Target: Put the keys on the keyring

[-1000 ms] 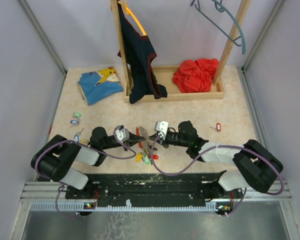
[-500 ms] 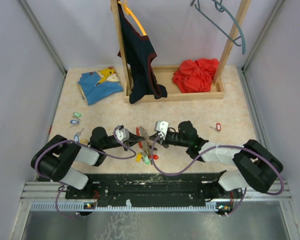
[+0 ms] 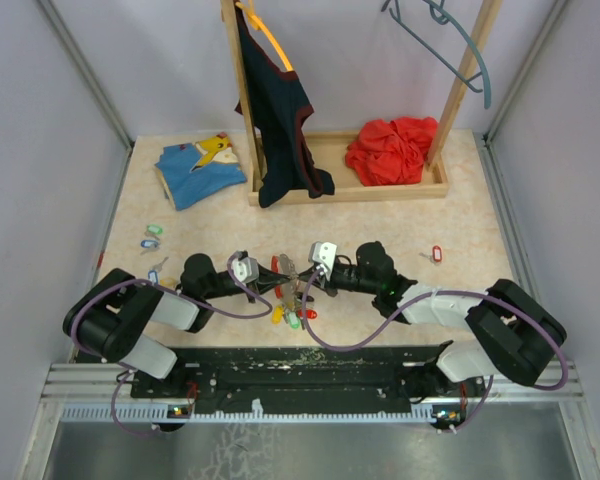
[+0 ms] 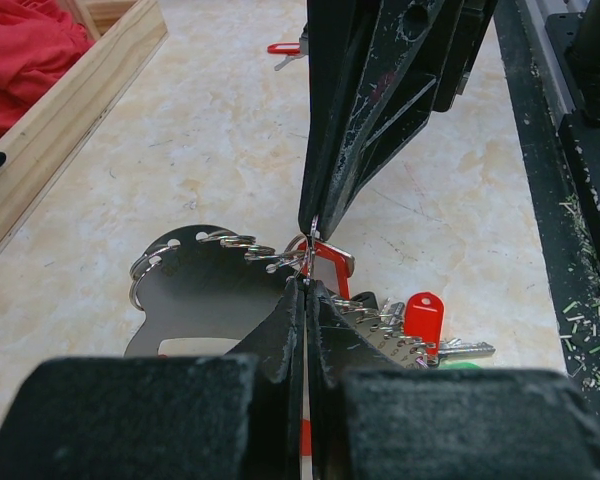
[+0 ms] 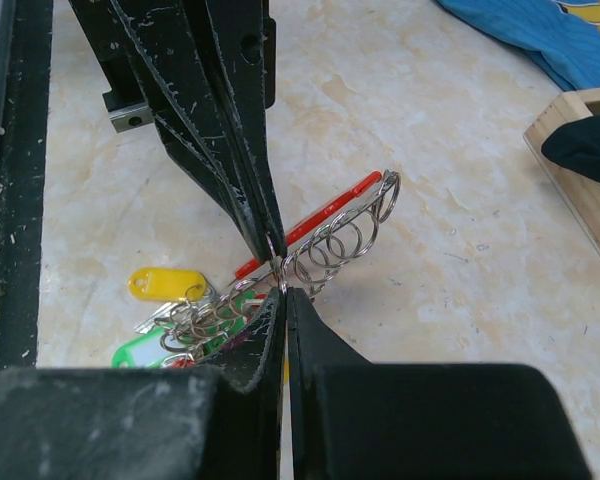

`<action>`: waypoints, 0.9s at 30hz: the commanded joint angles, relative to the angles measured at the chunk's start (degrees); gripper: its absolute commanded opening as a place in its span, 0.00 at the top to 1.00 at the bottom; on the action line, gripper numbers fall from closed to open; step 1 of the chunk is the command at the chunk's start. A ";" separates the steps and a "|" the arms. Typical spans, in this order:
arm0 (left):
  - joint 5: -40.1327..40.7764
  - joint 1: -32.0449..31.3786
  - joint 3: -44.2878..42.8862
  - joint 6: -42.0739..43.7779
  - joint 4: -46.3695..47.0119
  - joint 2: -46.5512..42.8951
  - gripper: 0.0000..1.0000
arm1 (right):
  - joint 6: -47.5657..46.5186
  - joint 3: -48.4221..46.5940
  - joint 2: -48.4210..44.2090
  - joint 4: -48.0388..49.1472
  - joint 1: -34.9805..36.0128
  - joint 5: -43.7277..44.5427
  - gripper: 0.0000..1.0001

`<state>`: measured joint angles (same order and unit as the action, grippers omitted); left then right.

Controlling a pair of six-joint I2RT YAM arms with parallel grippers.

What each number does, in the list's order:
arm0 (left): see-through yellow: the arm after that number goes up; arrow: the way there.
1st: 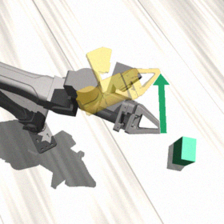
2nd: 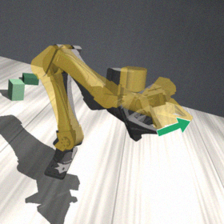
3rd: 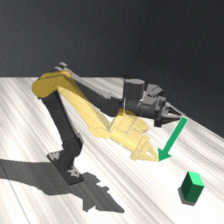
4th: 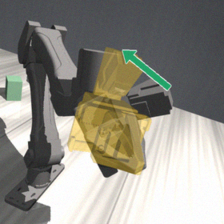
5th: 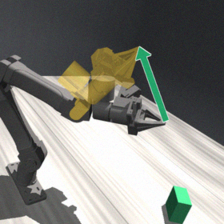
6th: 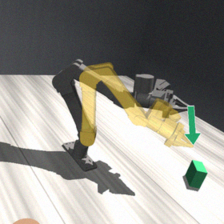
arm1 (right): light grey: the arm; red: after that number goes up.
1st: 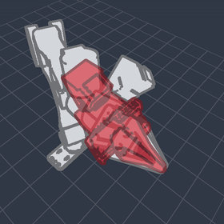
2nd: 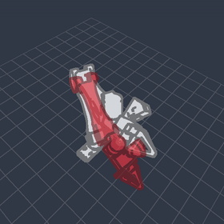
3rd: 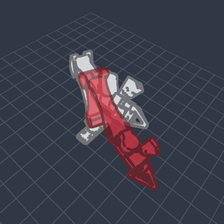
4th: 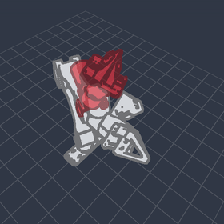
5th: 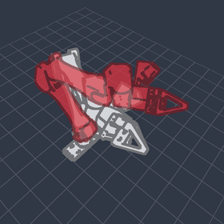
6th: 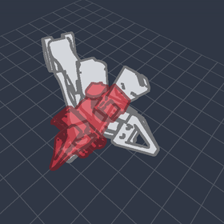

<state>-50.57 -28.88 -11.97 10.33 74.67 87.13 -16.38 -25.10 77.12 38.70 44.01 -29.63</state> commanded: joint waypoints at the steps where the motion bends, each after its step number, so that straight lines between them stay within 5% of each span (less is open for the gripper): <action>1: -2.80 -0.34 -0.21 -0.69 3.73 0.57 1.00 | 0.78 -2.46 -0.51 1.02 -0.36 -1.39 1.00; 27: -3.95 -1.02 -0.16 -2.11 6.08 1.61 1.00 | 4.69 -2.42 -1.45 3.73 -0.37 -2.33 1.00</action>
<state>-52.18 -28.93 -11.97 8.84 77.25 88.40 -13.04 -25.21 77.12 37.30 43.72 -30.06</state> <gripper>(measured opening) 0.006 0.006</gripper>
